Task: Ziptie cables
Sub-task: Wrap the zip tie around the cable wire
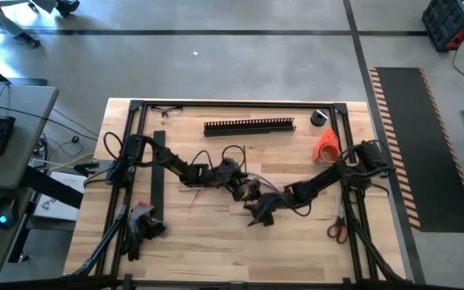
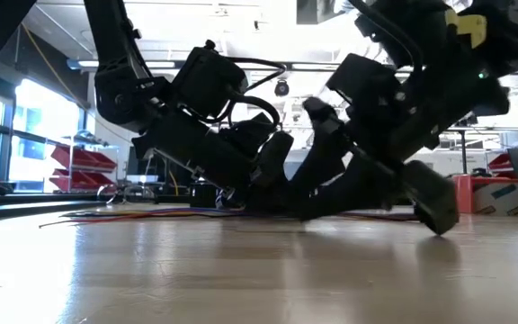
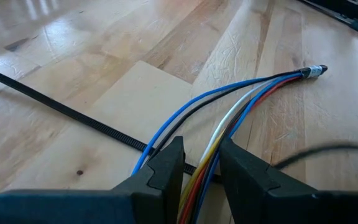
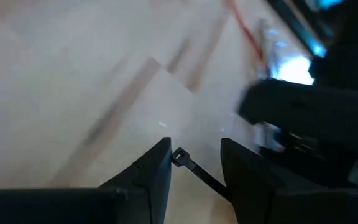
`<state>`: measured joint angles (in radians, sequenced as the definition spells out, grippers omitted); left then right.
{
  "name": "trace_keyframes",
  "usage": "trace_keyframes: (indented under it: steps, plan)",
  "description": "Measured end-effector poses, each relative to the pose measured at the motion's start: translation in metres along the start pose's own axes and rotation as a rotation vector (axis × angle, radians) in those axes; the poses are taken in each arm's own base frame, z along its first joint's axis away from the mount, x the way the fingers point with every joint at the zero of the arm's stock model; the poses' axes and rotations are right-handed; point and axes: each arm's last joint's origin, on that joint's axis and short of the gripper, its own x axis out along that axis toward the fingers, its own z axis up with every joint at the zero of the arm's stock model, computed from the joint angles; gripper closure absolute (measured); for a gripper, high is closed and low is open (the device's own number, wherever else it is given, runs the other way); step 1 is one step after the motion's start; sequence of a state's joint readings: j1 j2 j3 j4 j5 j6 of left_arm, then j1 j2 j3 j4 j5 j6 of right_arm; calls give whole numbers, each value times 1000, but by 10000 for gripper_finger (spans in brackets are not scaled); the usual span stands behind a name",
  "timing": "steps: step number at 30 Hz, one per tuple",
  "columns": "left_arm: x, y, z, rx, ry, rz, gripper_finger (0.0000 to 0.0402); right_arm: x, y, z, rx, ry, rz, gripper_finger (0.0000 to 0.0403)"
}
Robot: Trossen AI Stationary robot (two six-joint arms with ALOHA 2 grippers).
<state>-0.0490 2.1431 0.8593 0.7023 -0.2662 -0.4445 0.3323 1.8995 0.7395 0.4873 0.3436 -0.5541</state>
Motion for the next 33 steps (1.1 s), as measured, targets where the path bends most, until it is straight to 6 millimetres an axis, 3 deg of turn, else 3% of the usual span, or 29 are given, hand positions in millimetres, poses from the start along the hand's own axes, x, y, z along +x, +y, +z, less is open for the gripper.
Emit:
trace_keyframes:
  steps: [7,27,30,33]
  plan:
    - [-1,-2,-1,3,1,-5,314,-7,8,7,-27,46,-120,281]
    - [-1,-4,-2,5,1,-8,314,-8,6,9,67,49,-206,282]
    - [-1,-4,-2,5,1,-8,314,-7,5,9,135,40,-192,294]
    - [-1,-4,-2,5,0,-9,314,-5,3,6,206,24,-139,334]
